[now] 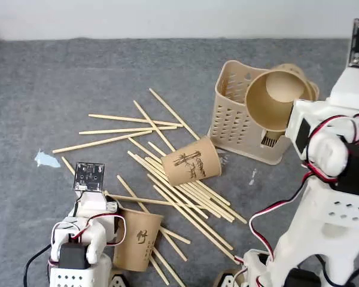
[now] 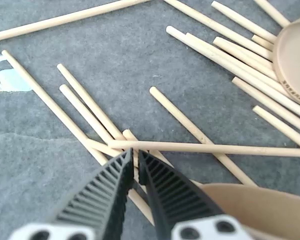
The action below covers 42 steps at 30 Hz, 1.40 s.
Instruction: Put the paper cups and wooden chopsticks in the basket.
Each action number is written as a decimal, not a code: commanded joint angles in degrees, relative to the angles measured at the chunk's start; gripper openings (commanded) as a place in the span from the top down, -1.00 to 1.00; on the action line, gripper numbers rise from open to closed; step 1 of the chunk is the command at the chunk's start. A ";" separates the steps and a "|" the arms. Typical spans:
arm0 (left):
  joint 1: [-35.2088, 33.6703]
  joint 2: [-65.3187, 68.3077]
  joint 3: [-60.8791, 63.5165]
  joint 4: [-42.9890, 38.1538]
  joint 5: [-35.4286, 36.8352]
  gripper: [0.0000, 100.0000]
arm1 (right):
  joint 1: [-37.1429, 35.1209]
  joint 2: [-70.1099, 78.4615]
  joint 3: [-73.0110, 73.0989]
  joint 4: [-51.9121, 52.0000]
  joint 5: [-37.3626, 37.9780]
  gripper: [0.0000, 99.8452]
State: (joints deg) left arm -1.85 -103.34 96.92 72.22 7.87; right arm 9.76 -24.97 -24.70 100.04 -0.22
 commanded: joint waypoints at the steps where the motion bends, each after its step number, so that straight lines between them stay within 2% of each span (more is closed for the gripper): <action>1: 0.09 -0.97 -0.48 0.18 0.62 0.97 | 0.75 -0.22 -0.26 1.01 -1.85 0.98; 10: 0.09 -0.97 -0.48 0.18 0.62 0.97 | 2.68 4.62 1.85 0.75 -7.74 0.98; 16: 0.09 -0.97 -0.48 0.18 0.62 0.97 | 2.95 5.85 1.85 0.66 -7.65 0.98; 18: 0.09 -0.97 -0.48 0.18 0.62 0.97 | 2.68 5.85 1.41 0.66 -7.65 0.92; 22: 0.09 -0.97 -0.48 0.18 0.62 0.97 | 2.68 6.46 -0.62 0.57 -7.65 0.67; 24: 0.09 -0.97 -0.48 0.18 0.62 0.97 | 2.68 6.46 -0.62 -1.63 -7.56 0.63; 35: 0.09 -0.97 -0.48 0.18 0.62 0.97 | 2.59 6.99 0.00 -15.43 -7.21 0.75; 42: 0.09 -0.97 -0.48 0.18 0.62 0.97 | 1.19 11.38 -0.09 -13.67 -7.21 0.75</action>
State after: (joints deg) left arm -1.85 -103.34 96.92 72.22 7.87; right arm 11.87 -13.71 -22.95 85.63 -7.25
